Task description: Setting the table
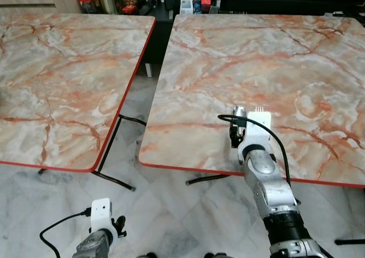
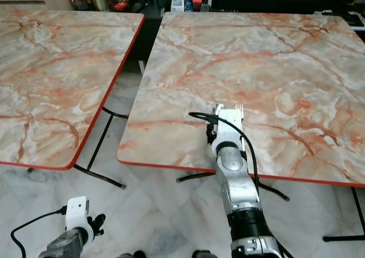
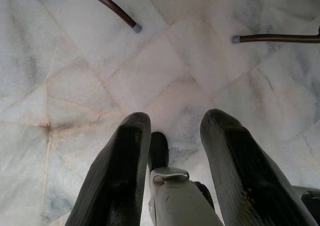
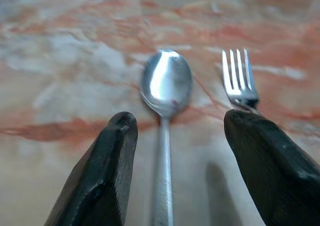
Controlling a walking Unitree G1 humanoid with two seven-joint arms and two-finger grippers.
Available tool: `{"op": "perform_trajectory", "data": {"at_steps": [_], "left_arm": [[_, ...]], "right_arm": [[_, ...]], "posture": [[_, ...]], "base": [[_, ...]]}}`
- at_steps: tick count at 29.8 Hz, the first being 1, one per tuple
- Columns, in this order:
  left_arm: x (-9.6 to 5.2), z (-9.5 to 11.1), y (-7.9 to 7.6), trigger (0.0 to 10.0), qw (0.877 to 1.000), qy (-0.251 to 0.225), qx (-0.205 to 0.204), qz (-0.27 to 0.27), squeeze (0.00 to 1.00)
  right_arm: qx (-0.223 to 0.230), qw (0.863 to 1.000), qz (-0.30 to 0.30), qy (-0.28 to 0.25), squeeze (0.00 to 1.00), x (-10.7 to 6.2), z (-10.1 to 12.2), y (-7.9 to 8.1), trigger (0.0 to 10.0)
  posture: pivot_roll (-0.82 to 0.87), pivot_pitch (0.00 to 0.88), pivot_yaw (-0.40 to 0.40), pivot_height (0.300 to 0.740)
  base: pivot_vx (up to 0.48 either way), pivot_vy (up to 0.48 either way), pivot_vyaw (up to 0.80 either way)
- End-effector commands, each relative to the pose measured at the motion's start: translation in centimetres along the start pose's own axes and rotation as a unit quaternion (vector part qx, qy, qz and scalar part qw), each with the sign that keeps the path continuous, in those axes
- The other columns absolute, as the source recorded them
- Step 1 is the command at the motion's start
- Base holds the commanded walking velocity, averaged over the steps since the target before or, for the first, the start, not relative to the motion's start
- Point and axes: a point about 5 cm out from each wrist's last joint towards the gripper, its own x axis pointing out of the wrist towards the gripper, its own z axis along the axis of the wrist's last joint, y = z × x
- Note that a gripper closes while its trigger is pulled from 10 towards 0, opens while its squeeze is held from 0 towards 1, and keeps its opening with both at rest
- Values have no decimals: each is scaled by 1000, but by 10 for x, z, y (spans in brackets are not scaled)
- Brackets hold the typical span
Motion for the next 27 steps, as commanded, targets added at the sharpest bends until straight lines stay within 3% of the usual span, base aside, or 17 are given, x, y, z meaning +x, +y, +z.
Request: {"op": "perform_trajectory", "data": {"at_steps": [1,14,27], "left_arm": [[-2,-6,4,10000,1000,13,-2,3,0],[-2,-5,5,10000,1000,8,-4,7,0],[-2,-6,6,10000,1000,12,-9,10,0]], "right_arm": [[14,1000,0,15,0,1,-5,-1,10000],[36,999,20,-14,0,9,10,5,10000],[8,1000,20,22,0,16,-4,3,10000]], "posture": [[-62,151,37,740],[-57,155,36,740],[-56,161,32,740]], "base": [[0,0,0],[0,0,0],[0,0,0]]}}
